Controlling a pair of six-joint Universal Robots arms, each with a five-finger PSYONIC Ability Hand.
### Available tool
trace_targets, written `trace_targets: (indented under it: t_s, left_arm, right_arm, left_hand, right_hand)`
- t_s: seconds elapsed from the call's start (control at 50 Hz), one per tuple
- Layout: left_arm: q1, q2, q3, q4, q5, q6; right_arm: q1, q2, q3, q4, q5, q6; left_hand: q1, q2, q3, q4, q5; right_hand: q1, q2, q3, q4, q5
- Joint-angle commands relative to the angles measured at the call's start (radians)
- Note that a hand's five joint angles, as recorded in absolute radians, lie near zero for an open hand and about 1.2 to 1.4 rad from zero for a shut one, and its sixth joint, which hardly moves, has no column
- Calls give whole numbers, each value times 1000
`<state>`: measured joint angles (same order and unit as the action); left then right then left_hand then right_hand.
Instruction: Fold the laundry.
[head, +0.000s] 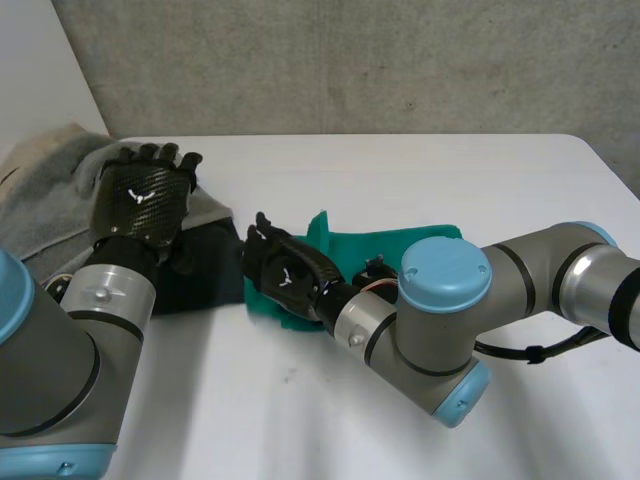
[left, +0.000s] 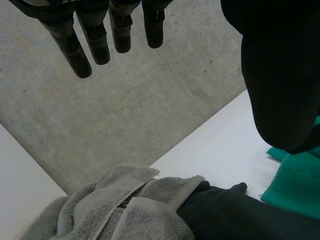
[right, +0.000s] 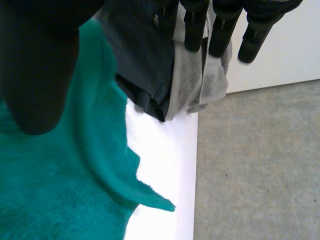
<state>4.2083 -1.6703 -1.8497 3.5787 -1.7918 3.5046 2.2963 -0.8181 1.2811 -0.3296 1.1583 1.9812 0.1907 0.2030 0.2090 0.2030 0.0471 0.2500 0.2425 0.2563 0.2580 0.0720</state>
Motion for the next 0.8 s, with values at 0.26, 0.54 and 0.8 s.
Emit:
trace_targets:
  t_s: [0.26,0.54,0.8]
  left_arm:
    - [-132,-265,213,3,137,5]
    - [-183,-632,556,-78,172,8]
    - [-130,-726,679,-118,40,28]
  right_arm:
    - [-250,-319,144,385,149,785]
    - [-305,-297,337,244,212,705]
    - [-316,-225,351,147,296,579]
  left_hand:
    - [46,34,28,34,15]
    - [125,113,107,113,95]
    - [199,187,181,187,168]
  right_hand:
    - [-66,-58,-72,-74,-62]
    - [331,338,325,323,334]
    - [821,828,814,813,824]
